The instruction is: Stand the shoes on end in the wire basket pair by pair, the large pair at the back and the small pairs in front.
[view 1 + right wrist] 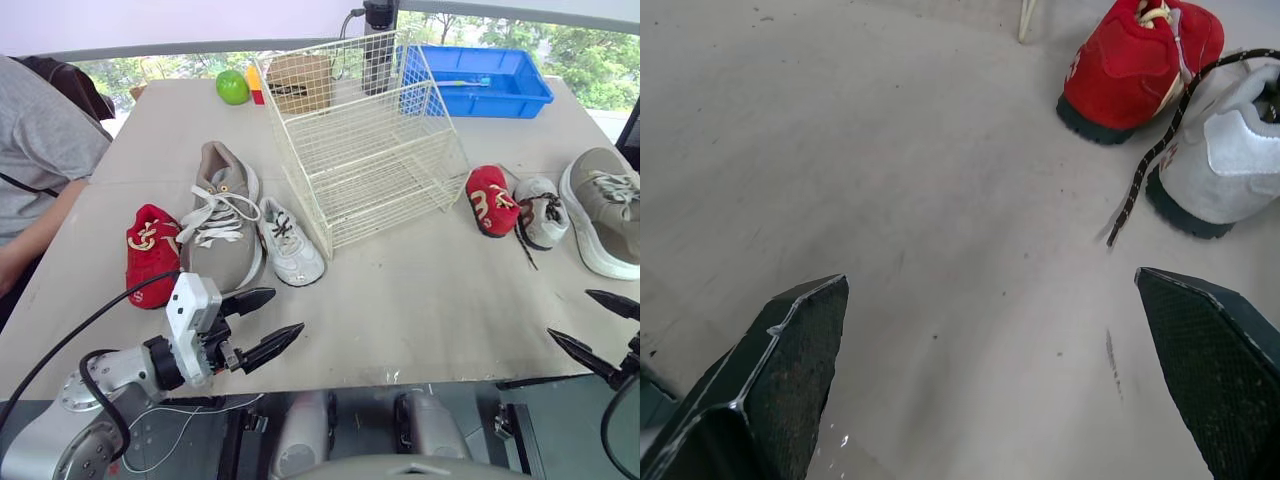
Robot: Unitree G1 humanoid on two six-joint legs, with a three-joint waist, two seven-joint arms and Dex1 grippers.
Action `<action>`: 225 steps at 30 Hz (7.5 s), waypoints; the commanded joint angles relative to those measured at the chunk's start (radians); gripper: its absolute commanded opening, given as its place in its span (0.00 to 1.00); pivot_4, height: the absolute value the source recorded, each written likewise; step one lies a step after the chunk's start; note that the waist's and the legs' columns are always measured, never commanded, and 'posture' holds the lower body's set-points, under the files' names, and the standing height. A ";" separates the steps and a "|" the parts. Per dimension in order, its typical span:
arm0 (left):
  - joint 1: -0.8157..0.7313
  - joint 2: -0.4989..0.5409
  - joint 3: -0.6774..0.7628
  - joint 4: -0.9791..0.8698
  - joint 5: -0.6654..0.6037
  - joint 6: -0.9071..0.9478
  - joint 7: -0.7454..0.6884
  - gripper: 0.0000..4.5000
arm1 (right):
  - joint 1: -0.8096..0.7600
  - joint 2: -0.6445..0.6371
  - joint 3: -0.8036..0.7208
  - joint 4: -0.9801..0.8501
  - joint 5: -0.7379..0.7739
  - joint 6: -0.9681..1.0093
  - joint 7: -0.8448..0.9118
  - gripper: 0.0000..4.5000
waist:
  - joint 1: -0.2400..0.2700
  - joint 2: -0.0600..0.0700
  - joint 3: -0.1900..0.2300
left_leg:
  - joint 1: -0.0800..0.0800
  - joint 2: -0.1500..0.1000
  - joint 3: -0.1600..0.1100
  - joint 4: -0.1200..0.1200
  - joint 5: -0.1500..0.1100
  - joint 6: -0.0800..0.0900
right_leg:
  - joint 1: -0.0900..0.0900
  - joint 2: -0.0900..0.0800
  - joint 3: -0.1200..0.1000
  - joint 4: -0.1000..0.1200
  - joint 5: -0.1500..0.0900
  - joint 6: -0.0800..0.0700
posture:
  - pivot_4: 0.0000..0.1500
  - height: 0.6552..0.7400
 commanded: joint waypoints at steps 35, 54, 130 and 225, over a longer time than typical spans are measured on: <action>0.090 -0.143 -0.590 -0.361 0.311 -0.298 0.401 1.00 | -1.875 0.064 1.107 1.336 -0.602 -0.382 0.467 0.01 | -0.026 -0.001 0.004 | 0.000 -0.003 0.000 0.000 0.000 0.001 | -0.003 0.003 0.000 0.000 0.003 -0.004 | 1.00 1.00; -0.094 -0.106 -0.198 -0.076 -0.020 -0.238 0.224 1.00 | -1.452 -0.119 0.999 0.252 -0.515 0.565 0.416 0.01 | -0.024 0.001 0.005 | -0.001 -0.004 -0.001 0.000 0.000 0.001 | -0.005 0.002 -0.001 0.002 0.003 -0.004 | 1.00 1.00; -0.666 -0.211 -0.404 0.054 -0.155 0.072 -0.004 1.00 | -0.847 0.069 0.085 0.513 -0.256 0.507 -0.709 0.10 | -0.027 -0.008 -0.005 | 0.002 -0.004 0.000 0.002 0.000 0.001 | 0.001 0.018 0.022 0.001 0.005 0.000 | 1.00 1.00; -1.299 -0.381 -0.333 0.482 0.600 -0.388 0.368 0.04 | -1.755 0.623 0.426 0.186 -0.015 0.861 -1.124 1.00 | -0.028 -0.009 0.015 | -0.035 -0.005 -0.003 0.028 0.001 0.000 | -0.036 0.016 0.020 0.035 0.003 0.006 | 1.00 1.00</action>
